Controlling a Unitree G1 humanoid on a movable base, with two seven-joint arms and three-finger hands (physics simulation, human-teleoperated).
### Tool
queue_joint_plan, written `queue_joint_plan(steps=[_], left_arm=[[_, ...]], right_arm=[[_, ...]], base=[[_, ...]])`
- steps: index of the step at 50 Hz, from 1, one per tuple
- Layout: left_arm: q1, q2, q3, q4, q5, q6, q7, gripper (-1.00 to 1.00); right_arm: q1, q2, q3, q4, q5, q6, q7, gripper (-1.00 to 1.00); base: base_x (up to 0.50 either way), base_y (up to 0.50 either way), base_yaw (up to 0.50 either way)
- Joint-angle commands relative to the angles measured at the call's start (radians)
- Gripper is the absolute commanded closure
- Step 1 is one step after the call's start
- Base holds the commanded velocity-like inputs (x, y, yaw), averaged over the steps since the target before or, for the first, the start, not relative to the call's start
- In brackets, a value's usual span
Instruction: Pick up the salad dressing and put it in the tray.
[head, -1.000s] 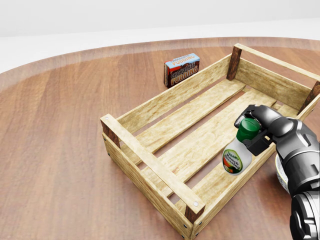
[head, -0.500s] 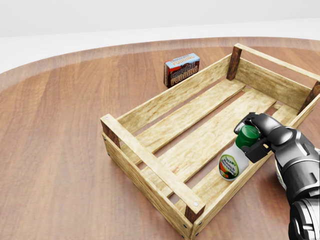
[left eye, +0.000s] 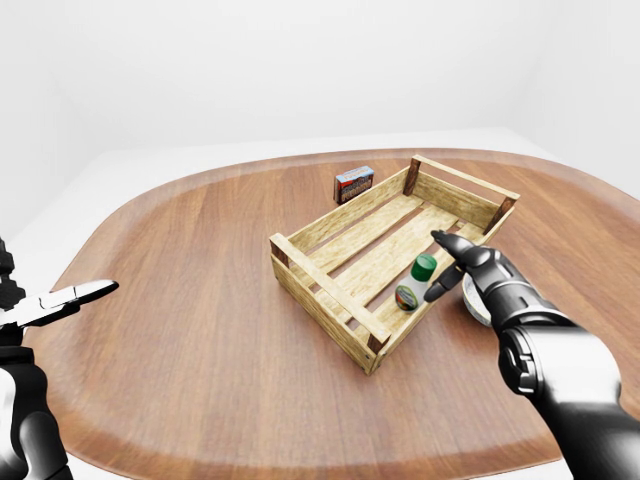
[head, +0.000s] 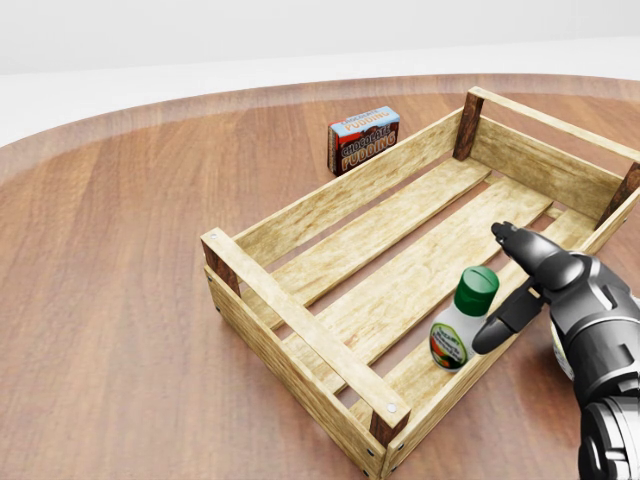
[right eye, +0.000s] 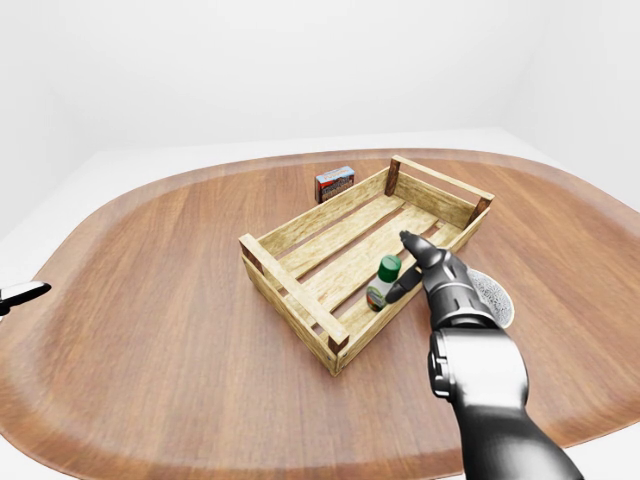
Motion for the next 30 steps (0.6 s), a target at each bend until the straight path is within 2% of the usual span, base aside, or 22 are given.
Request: queue_joint_plan(steps=[1,8,10,11,12,13,16,18,23,30], left_arm=[[0.001,-0.002,0.001,-0.01,0.0,0.0,-0.001,-1.0],[0.001,-0.006,-0.001,-0.025,0.002,0.0,0.0,-1.0],[0.0,-0.007,-0.004,-0.026,0.005,0.0,0.001,-1.0],[0.001,-0.009,-0.006,-0.028,0.005,0.0,0.0,-1.0],[0.001,-0.009,-0.006,-0.028,0.006,0.0,0.0,-1.0],[0.0,-0.009,-0.006,-0.028,0.004,0.0,-0.001,-1.0],[0.001,-0.01,-0.005,-0.032,0.003,0.0,-0.002,-1.0],[0.0,-0.01,-0.005,-0.035,0.003,0.0,-0.001,-1.0],[-0.001,-0.01,-0.004,-0.034,0.003,0.0,-0.002,-1.0],[-0.002,-0.008,-0.001,-0.038,-0.012,0.0,-0.002,-1.0]], right_arm=[[-0.057,-0.029,0.028,-0.009,-0.042,0.0,0.045,-1.0],[-0.278,-0.159,0.073,-0.045,-0.126,0.0,0.178,-1.0],[-0.363,-0.204,0.082,-0.057,-0.157,0.0,0.217,-1.0],[-0.457,-0.243,0.101,-0.073,-0.193,0.0,0.282,-1.0],[-0.462,-0.243,0.095,-0.071,-0.2,0.0,0.281,-1.0],[-0.559,-0.274,0.109,-0.085,-0.234,0.0,0.333,-1.0],[-0.688,-0.306,0.123,-0.093,-0.301,0.0,0.397,-1.0],[-0.798,-0.324,0.132,-0.094,-0.352,0.0,0.4,-1.0],[-0.951,-0.333,0.12,-0.085,-0.43,0.0,0.4,-1.0],[-1.019,-0.337,0.086,-0.079,-0.472,0.0,0.4,-1.0]], base=[[0.0,0.0,0.0],[0.0,0.0,0.0],[0.0,0.0,0.0],[0.0,0.0,0.0],[0.0,0.0,0.0],[0.0,0.0,0.0],[0.0,0.0,0.0],[0.0,0.0,0.0],[0.0,0.0,0.0],[0.0,0.0,0.0]])
